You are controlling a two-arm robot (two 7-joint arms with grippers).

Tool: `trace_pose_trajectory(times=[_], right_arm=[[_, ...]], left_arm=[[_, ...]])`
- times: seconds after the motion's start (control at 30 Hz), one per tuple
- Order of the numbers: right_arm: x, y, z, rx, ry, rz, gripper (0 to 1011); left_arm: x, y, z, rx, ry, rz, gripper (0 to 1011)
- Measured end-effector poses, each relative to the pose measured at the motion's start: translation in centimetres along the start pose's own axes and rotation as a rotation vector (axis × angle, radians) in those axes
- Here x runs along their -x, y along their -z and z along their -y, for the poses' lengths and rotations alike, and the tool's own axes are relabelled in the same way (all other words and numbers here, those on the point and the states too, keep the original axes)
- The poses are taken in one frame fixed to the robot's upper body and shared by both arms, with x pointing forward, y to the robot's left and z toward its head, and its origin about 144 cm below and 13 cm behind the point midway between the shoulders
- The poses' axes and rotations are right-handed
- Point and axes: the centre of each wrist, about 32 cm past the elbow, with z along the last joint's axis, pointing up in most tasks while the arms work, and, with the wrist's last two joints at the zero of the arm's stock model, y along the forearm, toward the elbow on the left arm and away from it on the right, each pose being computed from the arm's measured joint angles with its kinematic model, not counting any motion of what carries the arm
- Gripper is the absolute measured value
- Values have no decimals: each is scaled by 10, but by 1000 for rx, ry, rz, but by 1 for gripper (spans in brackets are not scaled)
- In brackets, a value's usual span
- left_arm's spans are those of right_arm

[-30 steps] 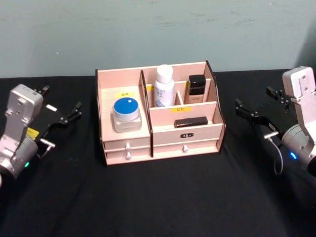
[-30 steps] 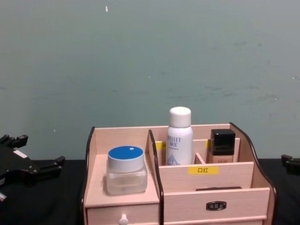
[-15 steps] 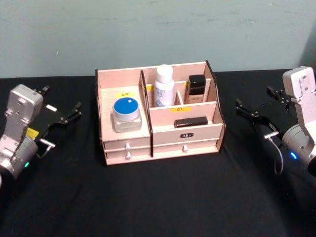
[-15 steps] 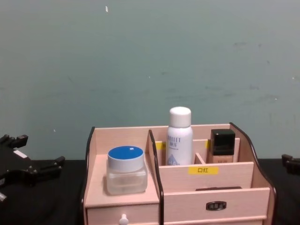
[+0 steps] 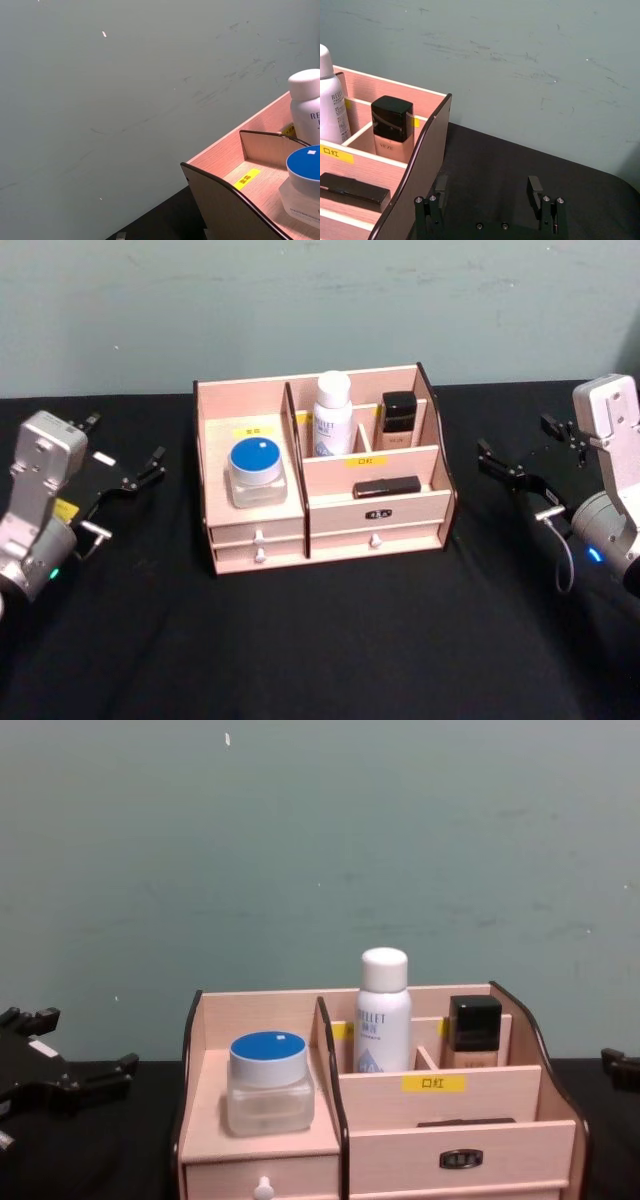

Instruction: Pick up the facial cleanser and watermelon frost from the table and place them into the tiered storage box.

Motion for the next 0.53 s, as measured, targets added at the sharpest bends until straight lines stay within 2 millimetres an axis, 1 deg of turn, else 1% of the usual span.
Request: trace_pose_trajectory(times=[0.53], right_arm=[[0, 0, 0, 0, 0, 0, 1002]], left_arm=[[0, 0, 0, 0, 0, 0, 1001]])
